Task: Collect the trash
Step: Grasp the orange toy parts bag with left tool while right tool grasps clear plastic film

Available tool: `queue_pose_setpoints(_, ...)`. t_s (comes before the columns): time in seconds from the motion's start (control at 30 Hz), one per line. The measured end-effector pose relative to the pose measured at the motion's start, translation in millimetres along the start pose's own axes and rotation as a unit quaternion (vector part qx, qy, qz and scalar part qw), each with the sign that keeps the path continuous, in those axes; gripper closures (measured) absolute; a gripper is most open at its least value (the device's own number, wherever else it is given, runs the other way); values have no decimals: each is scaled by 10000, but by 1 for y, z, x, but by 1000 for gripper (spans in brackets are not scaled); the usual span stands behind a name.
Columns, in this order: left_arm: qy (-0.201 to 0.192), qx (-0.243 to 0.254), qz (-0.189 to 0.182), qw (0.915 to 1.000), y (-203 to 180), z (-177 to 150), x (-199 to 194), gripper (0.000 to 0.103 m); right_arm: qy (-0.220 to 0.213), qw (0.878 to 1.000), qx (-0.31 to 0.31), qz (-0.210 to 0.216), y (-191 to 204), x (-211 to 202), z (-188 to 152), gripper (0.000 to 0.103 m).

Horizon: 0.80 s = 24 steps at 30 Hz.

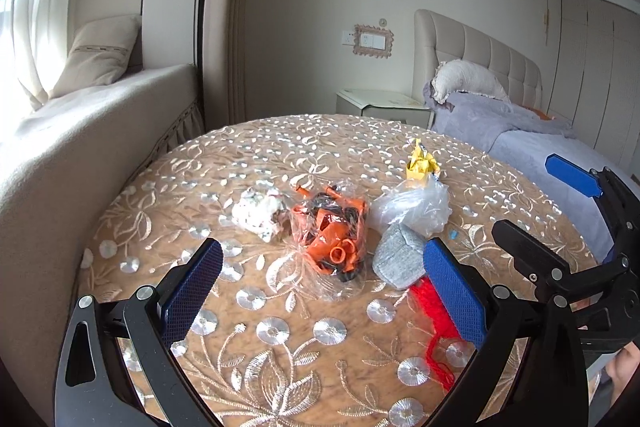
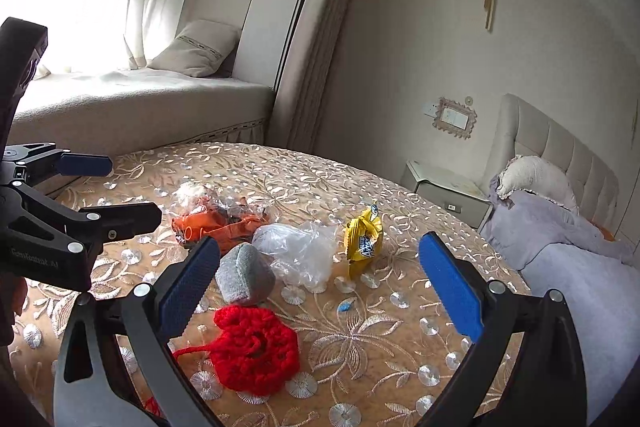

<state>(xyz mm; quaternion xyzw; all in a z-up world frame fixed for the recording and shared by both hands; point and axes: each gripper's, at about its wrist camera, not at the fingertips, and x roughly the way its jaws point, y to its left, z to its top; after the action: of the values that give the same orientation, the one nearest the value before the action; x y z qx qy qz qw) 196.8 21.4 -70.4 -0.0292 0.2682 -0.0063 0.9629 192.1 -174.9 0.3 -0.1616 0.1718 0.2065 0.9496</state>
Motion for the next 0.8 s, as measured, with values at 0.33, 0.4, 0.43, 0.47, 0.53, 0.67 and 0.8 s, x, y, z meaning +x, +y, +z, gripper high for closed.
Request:
queue_pose_setpoints(0.33,916,-30,-181,9956,7,6,72,5,158,9997,120,150,-13,38,6,4)
queue_pose_setpoints(0.4,1050,-40,-260,9941,7,5,84,5,185,9997,106,152,-15,41,4,4)
queue_pose_setpoints(0.43,1127,-47,-371,9929,5,6,89,5,203,9996,107,159,-16,43,3,4)
queue_pose_setpoints(0.47,1183,-73,-424,9920,5,6,93,13,208,9996,111,151,-16,44,2,4)
queue_pose_setpoints(0.53,1334,-109,-566,9894,5,7,103,43,247,9995,129,162,-19,46,0,4)
queue_pose_setpoints(0.67,1371,-192,-779,9873,5,8,109,78,260,9994,141,174,-20,47,0,4)
queue_pose_setpoints(0.8,1113,0,-823,9904,-3,10,94,83,366,9990,83,235,-19,53,1,4)
